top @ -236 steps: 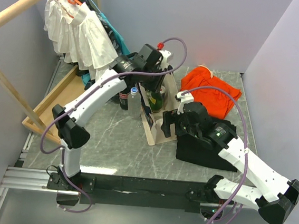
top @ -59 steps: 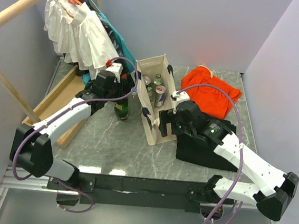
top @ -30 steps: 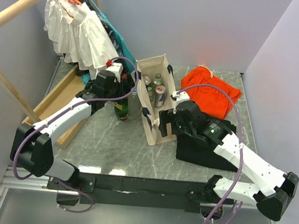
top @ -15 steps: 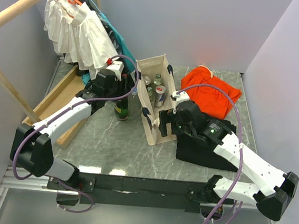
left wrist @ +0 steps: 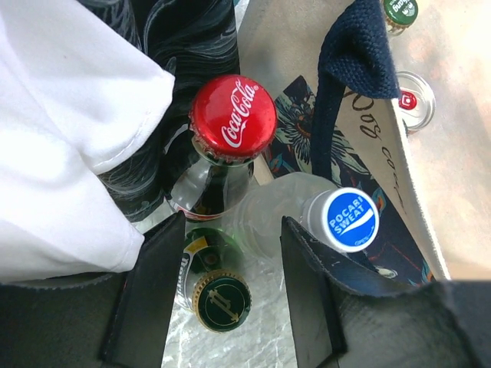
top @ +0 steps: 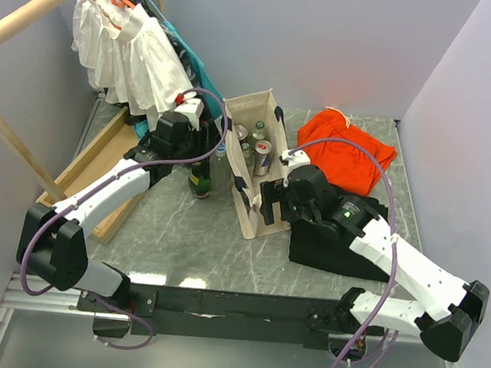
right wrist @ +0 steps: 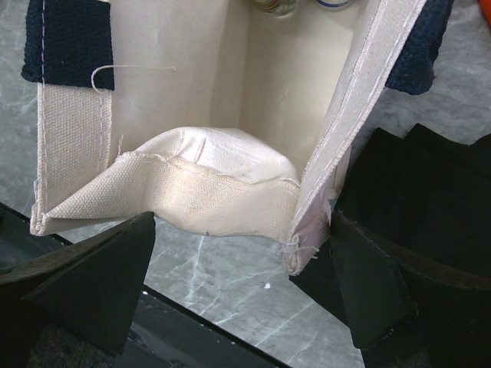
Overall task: Take the beverage out of the canvas bag
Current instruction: Place the drink at the center of the board, then take out the drink from the canvas bag.
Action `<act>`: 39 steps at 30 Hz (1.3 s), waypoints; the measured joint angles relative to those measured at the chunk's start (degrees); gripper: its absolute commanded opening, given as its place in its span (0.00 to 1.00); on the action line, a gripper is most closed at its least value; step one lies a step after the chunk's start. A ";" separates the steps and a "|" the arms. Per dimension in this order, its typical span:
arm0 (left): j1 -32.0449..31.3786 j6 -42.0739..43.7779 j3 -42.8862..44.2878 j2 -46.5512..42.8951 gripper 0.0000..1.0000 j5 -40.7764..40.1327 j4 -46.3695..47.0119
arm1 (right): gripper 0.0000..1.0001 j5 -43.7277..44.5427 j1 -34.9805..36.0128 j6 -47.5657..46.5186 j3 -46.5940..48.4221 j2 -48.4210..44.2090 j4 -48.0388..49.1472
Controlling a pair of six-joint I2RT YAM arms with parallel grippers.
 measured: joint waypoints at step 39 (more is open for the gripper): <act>0.00 0.07 16.48 -3.08 0.96 9.70 -10.97 | 1.00 0.07 0.00 1.31 -2.03 -1.68 -1.60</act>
